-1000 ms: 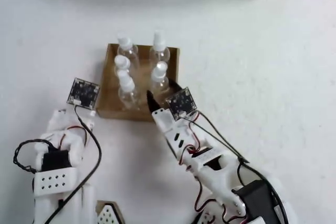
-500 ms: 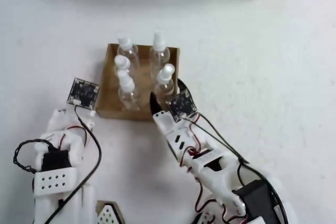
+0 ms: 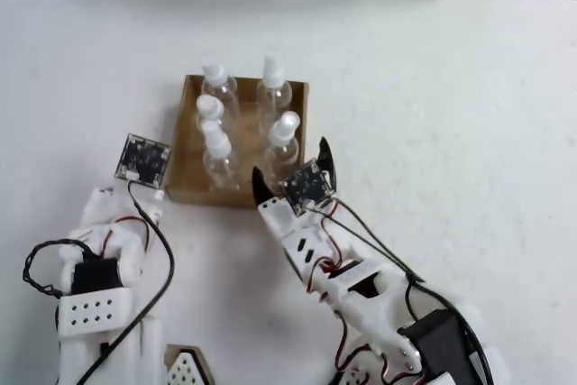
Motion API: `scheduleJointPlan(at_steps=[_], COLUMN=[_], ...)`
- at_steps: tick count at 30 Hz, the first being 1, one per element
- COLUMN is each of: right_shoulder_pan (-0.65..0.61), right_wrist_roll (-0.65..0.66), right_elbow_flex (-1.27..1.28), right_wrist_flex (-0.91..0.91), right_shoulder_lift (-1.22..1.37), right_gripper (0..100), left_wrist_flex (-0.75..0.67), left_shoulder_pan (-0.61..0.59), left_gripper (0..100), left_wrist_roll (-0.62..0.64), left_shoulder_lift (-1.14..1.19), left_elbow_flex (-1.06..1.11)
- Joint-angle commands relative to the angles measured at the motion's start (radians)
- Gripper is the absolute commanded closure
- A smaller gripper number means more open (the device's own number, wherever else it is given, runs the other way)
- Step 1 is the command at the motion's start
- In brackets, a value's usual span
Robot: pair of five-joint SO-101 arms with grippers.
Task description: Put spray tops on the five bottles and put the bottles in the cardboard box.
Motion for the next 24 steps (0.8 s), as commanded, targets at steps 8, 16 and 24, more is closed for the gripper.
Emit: scheduleJointPlan(at_steps=[8,16,24], right_shoulder_pan=[0.035,0.061,0.202], right_wrist_roll=[0.006,0.009,0.003], right_elbow_flex=[0.014,0.192,0.224], right_wrist_flex=[-0.022,-0.015,0.338], right_shoulder_lift=[-0.096,-0.403,-0.748], right_gripper=[60.9,61.1,61.1], left_wrist_flex=[-0.112,-0.144,-0.146], left_shoulder_pan=[-0.008,-0.007,-0.007], left_gripper=[98,98,98], left_wrist_roll=[-0.009,-0.008,-0.008], left_shoulder_lift=[-0.012,-0.008,-0.012], left_elbow_flex=[0.028,0.038,0.044])
